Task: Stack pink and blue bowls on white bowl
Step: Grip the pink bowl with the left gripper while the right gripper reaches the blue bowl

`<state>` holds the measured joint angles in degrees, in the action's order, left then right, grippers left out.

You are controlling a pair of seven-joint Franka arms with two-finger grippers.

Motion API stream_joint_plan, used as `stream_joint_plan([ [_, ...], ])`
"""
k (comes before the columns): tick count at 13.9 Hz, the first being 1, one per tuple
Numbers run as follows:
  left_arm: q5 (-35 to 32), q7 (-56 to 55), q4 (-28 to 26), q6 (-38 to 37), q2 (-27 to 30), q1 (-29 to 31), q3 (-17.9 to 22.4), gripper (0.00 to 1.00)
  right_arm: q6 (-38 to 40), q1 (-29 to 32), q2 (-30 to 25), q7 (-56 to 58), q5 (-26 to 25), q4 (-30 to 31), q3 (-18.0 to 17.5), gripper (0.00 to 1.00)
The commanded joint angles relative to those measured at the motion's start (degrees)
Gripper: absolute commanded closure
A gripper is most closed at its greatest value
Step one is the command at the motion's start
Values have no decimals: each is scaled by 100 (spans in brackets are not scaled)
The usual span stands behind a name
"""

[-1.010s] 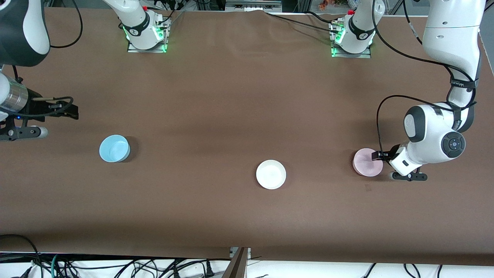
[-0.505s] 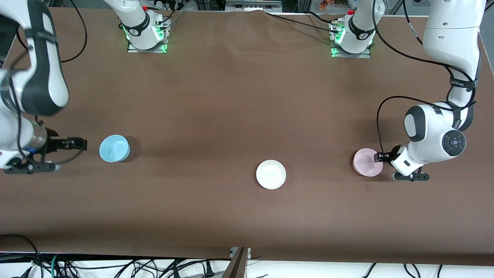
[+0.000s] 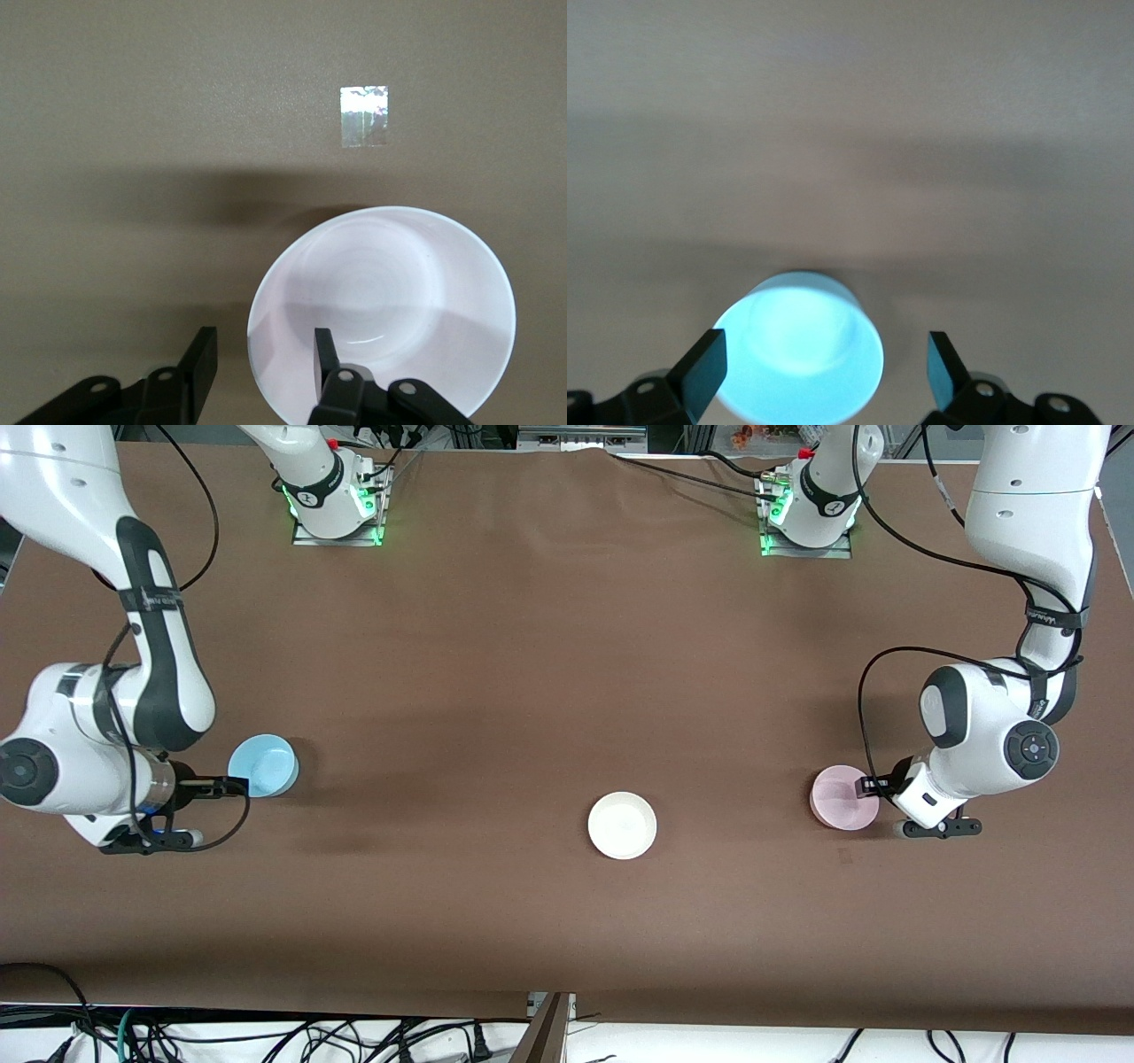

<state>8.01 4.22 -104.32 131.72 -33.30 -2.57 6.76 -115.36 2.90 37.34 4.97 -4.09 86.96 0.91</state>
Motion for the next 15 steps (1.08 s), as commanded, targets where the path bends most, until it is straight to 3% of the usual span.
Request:
stream_joint_plan([
  [1, 96, -61, -97, 38, 139, -77, 54, 53, -468, 228, 1, 249, 101, 364, -56, 0],
  [9, 43, -299, -114, 47, 148, -156, 63, 62, -813, 413, -60, 751, 329, 830, -65, 0],
  [12, -159, -307, -158, 47, 148, -156, 54, 64, -795, 571, -61, 1075, 741, 919, -65, 0],
  [15, -159, -307, -158, 47, 148, -156, 54, 72, -734, 642, -61, 1358, 980, 954, -65, 0],
])
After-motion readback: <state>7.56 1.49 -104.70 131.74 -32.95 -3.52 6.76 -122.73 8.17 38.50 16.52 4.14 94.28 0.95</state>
